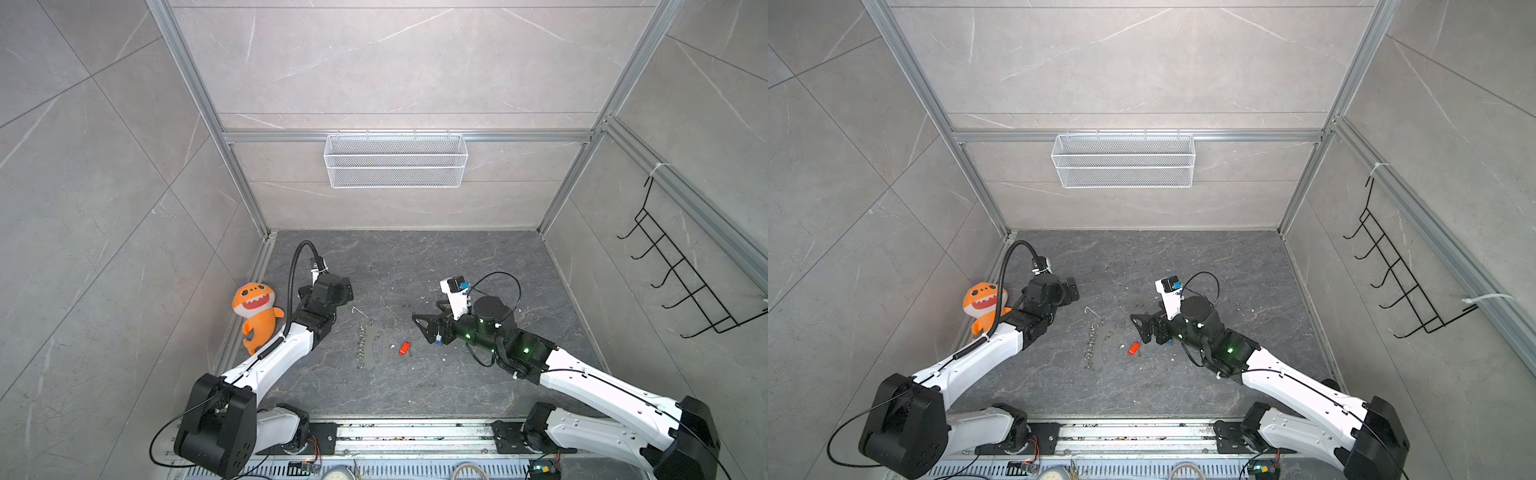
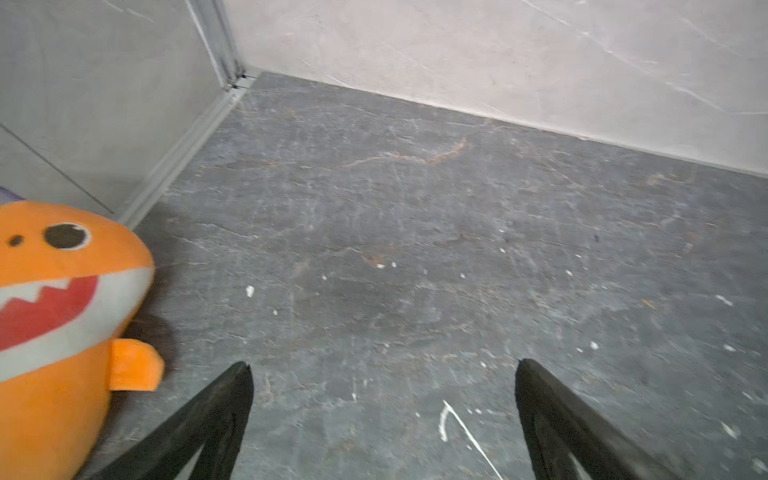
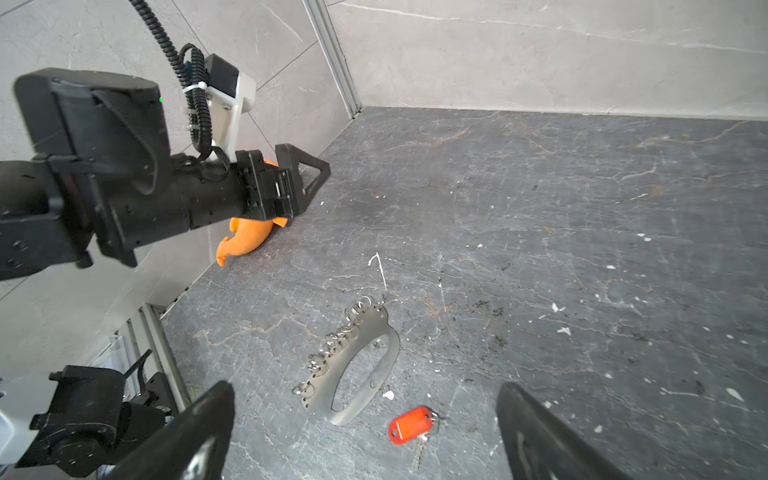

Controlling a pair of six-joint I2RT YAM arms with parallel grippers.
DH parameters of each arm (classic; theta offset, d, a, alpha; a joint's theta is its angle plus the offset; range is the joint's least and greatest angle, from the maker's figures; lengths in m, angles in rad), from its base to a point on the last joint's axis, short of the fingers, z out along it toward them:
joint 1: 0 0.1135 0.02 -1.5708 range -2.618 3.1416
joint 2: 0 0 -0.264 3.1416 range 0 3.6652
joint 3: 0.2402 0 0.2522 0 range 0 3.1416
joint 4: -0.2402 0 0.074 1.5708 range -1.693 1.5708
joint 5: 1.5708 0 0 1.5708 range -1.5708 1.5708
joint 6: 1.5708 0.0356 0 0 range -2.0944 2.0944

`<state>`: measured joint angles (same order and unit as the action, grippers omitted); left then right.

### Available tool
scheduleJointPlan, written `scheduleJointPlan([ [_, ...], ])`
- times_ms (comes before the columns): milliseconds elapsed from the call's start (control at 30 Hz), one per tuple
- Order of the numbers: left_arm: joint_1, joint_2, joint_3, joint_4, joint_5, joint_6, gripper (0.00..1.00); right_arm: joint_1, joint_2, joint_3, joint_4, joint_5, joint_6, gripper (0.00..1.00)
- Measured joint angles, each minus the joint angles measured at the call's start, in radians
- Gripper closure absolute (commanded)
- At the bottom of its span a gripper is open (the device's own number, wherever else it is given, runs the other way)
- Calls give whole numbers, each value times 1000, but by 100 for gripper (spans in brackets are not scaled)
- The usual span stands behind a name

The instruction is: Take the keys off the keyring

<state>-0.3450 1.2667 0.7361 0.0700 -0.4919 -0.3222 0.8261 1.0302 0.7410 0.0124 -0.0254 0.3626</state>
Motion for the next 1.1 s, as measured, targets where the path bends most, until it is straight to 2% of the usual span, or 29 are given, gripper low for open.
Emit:
scheduleJointPlan([
  [133, 125, 23, -16, 96, -1, 86, 0, 0, -23, -5, 0, 23, -8, 0],
  [233, 237, 61, -38, 122, 5, 102, 0, 0, -43, -5, -1, 40, -17, 0],
  [333, 306, 103, -78, 127, -4, 121, 0, 0, -61, -5, -7, 56, -23, 0],
  [433, 307, 138, -116, 164, 2, 162, 0, 0, -71, -5, -18, 76, -27, 0],
  [667, 302, 207, -259, 403, 53, 244, 2, 0, -106, -5, -50, 124, -43, 1],
  [900, 322, 228, -261, 468, 172, 278, 0, 0, -121, -11, -55, 151, -60, 0],
  [1100, 336, 228, -265, 500, 221, 280, 0, 0, -129, -60, -21, 169, -69, 0],
])
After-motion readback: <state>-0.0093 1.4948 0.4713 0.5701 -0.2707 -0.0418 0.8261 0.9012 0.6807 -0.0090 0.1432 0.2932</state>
